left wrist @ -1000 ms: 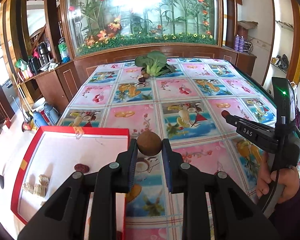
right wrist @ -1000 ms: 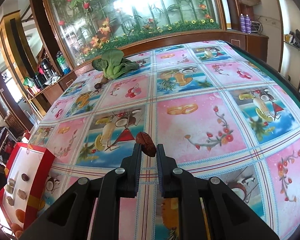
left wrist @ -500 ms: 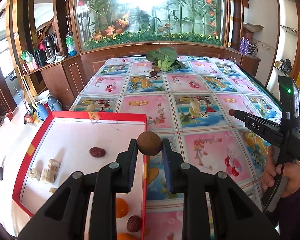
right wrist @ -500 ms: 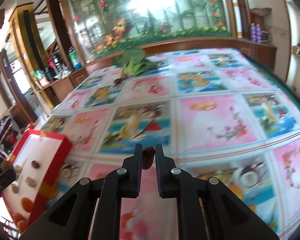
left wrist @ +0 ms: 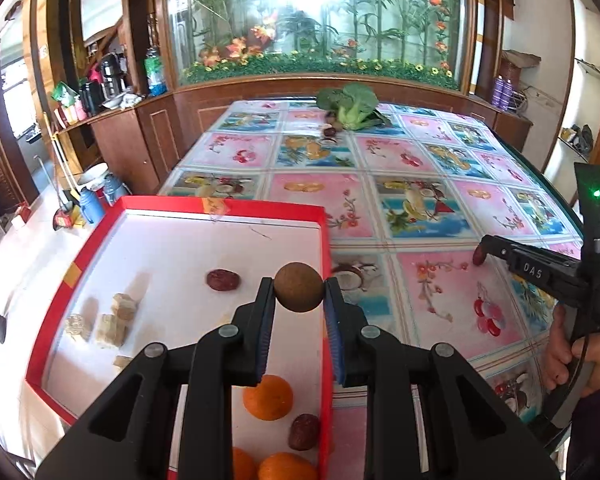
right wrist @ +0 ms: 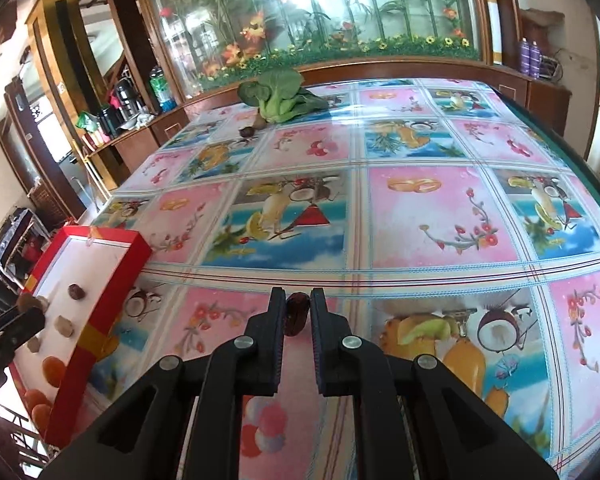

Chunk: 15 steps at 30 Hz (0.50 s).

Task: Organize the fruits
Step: 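Carry the kiwi and date over the tray and open both grippers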

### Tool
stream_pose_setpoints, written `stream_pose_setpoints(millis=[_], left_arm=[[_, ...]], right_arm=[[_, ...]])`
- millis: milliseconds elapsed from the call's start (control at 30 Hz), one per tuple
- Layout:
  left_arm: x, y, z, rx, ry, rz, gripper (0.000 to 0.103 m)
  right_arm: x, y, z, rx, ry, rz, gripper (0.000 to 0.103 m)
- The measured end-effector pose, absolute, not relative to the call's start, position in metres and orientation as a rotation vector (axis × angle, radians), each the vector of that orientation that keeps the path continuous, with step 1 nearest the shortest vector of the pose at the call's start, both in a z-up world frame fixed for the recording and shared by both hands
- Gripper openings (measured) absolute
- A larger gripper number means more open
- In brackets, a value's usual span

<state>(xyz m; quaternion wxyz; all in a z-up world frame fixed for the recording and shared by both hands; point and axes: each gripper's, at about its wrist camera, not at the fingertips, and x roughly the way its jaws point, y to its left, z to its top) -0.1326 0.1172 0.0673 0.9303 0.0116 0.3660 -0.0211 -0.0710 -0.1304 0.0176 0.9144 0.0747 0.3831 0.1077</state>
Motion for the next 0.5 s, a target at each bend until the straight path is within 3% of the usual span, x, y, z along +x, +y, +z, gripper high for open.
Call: stream_pose_setpoints(millis=[500], left_arm=[[-0.14, 0.14, 0.075, -0.003, 0.728, 0.005, 0.026]], right_arm=[[-0.1, -0.056, 0.053, 0.119, 0.685, 0.458, 0.01]])
